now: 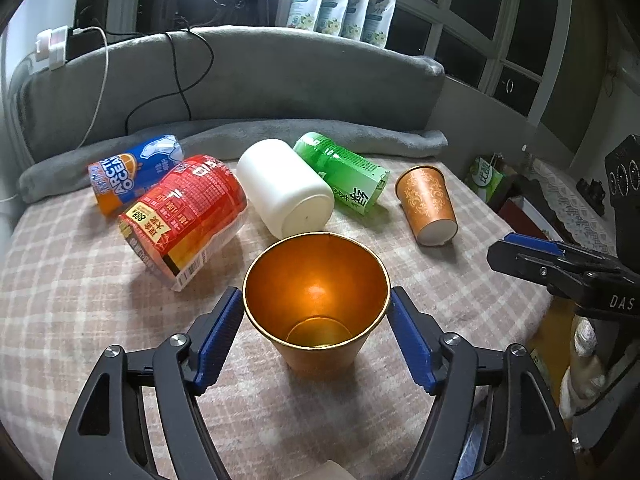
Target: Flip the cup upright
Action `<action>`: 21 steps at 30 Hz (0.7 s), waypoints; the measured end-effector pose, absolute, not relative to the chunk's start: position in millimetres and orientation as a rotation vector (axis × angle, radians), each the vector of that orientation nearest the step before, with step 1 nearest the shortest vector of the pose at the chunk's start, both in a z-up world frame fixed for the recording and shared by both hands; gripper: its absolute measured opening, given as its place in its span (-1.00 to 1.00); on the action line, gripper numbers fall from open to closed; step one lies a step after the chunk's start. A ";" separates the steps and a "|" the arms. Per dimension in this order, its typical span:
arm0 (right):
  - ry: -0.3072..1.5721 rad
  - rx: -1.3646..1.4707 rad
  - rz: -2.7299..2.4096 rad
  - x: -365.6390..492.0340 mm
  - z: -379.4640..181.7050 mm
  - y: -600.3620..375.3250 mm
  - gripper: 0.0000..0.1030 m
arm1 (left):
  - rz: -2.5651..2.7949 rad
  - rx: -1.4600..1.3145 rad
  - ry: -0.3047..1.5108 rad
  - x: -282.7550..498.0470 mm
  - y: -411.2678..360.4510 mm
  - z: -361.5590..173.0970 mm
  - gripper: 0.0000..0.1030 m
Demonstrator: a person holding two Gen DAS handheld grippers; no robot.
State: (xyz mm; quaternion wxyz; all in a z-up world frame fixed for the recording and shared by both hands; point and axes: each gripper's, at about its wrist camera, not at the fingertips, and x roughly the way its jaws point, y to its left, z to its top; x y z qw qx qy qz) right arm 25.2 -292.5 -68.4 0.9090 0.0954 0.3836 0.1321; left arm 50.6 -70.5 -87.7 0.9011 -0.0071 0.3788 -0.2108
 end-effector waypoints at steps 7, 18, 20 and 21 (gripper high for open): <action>0.768 0.192 0.276 22.2 -64.2 -289.1 0.54 | -0.435 -0.019 0.769 39.6 -62.6 -82.4 0.47; 0.697 0.158 0.262 13.8 -50.4 -283.9 0.55 | -0.400 -0.036 0.690 15.0 -43.4 -59.5 0.47; 0.683 0.148 0.256 12.4 -48.1 -282.3 0.55 | -0.371 -0.050 0.657 10.3 -34.5 -51.0 0.48; 0.672 0.141 0.249 11.7 -46.6 -281.2 0.55 | -0.353 -0.054 0.636 8.0 -30.3 -46.7 0.48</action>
